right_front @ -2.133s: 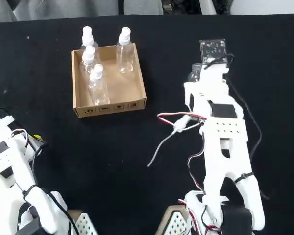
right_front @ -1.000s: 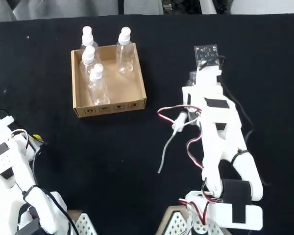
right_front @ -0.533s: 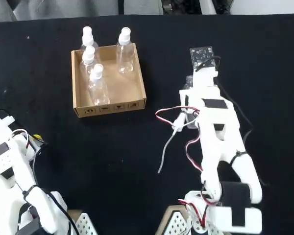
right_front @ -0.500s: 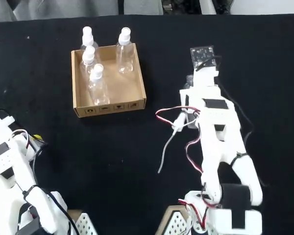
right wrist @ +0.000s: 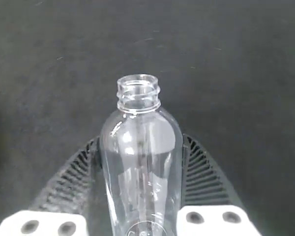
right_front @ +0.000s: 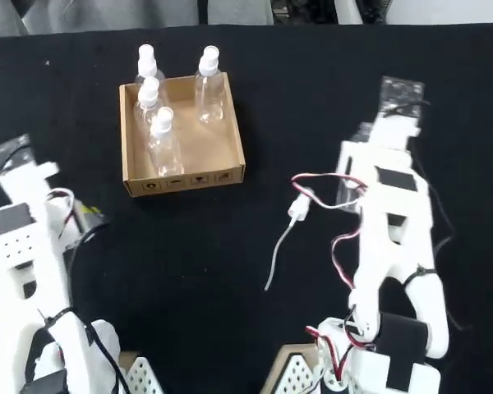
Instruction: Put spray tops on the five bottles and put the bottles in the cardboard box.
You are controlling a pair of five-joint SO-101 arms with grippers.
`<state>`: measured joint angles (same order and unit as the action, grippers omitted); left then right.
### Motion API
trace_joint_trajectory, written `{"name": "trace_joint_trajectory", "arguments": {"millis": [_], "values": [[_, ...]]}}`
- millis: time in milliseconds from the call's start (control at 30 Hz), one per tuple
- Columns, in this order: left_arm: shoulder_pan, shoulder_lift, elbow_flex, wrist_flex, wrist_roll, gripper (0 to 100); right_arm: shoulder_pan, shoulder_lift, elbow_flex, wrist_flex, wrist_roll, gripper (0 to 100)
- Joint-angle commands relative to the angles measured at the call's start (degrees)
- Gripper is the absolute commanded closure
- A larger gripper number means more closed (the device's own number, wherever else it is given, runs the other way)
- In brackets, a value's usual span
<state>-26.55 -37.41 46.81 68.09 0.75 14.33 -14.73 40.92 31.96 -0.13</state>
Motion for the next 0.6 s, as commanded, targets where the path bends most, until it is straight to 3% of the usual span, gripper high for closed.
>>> {"name": "trace_joint_trajectory", "arguments": {"millis": [0, 200, 567], "values": [[8.0, -0.6, -9.4, 5.0, 0.1, 74, 4.2, -4.0, -5.9, -1.8, -2.2, 91.3], [17.4, -0.4, -18.2, 9.8, 0.1, 74, 7.7, -4.0, -6.8, -1.8, -2.3, 91.3], [33.1, 0.1, -24.0, 9.8, 0.4, 74, 9.9, -4.1, -6.9, -1.8, -5.0, 91.3]]}}
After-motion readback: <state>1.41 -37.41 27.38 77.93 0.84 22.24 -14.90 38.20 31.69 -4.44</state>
